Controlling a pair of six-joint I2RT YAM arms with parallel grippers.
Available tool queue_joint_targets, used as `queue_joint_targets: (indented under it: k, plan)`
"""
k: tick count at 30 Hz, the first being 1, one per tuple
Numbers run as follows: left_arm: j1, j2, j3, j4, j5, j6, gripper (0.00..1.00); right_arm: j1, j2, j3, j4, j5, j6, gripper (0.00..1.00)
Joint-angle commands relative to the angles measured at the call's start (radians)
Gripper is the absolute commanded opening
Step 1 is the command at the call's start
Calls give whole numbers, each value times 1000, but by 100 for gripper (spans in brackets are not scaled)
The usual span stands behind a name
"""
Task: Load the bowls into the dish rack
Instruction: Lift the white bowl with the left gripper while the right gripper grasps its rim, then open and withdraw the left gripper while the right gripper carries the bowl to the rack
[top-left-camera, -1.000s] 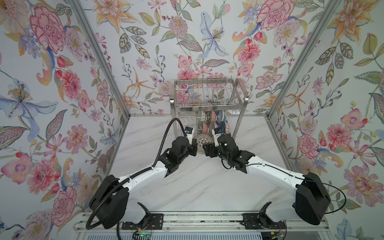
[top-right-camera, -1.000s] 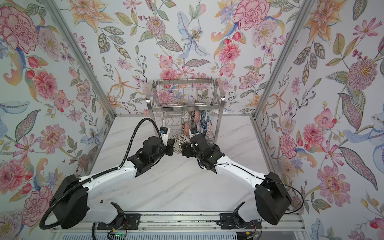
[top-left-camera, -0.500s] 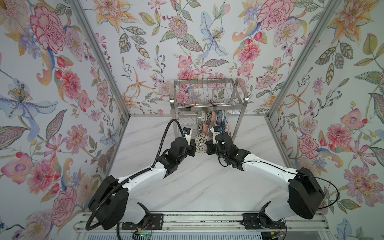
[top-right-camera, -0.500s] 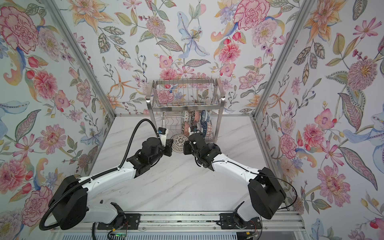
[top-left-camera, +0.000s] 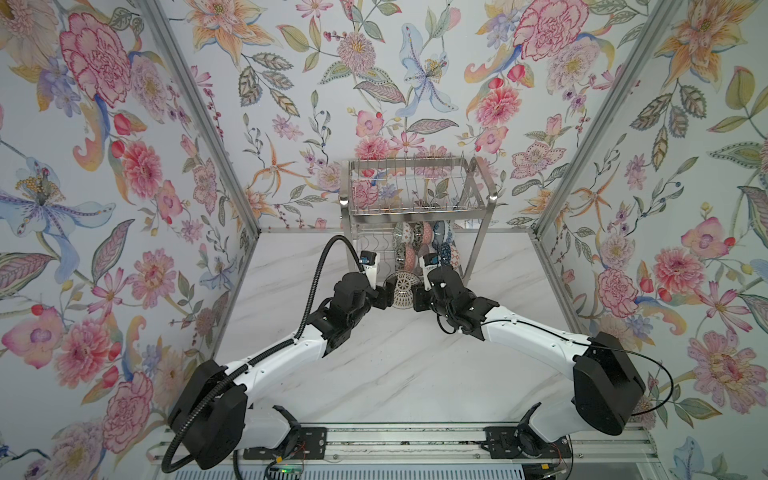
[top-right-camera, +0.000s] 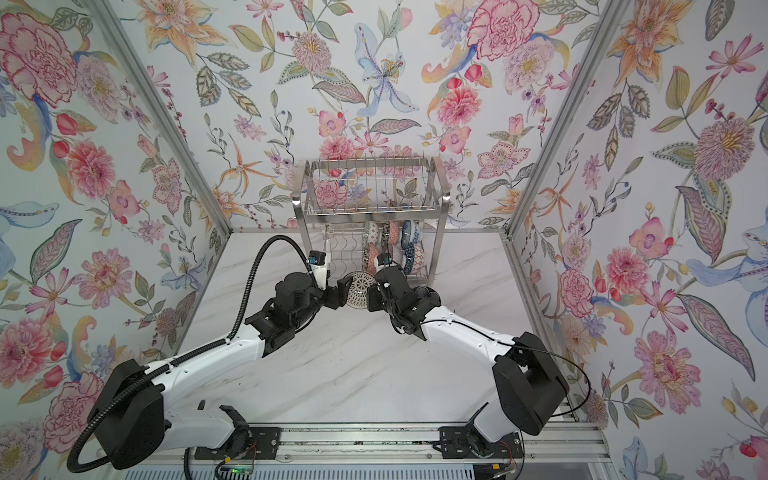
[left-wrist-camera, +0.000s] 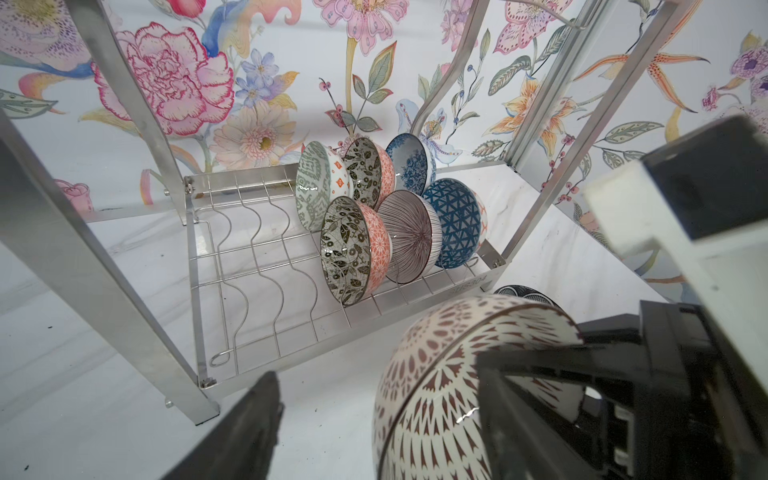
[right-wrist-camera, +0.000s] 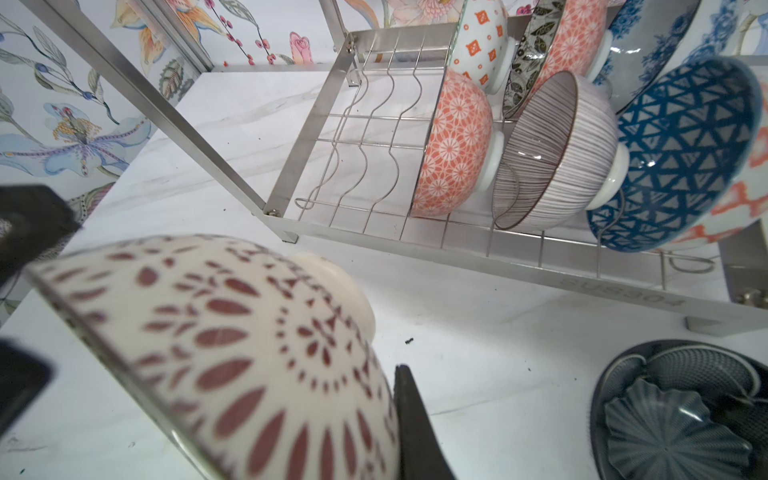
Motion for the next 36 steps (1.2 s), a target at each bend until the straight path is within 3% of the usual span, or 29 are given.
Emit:
queue_joint_targets:
  k: [1,8,14,25,36]
  plan:
    - [30,-43,38,-106,-6,51,99,8,11,63,19,31,-48,0]
    - [144,-166,108,-409,-34,173,99,11,58,142,-6,113,-150,0]
    - [300,-260,125,-563,-42,275,100,24,148,255,-19,266,-306,0]
    - [465,-267,51,-495,69,350,99,42,376,505,5,479,-520,0]
    - [479,-287,17,-467,147,335,99,33,663,807,28,614,-670,0]
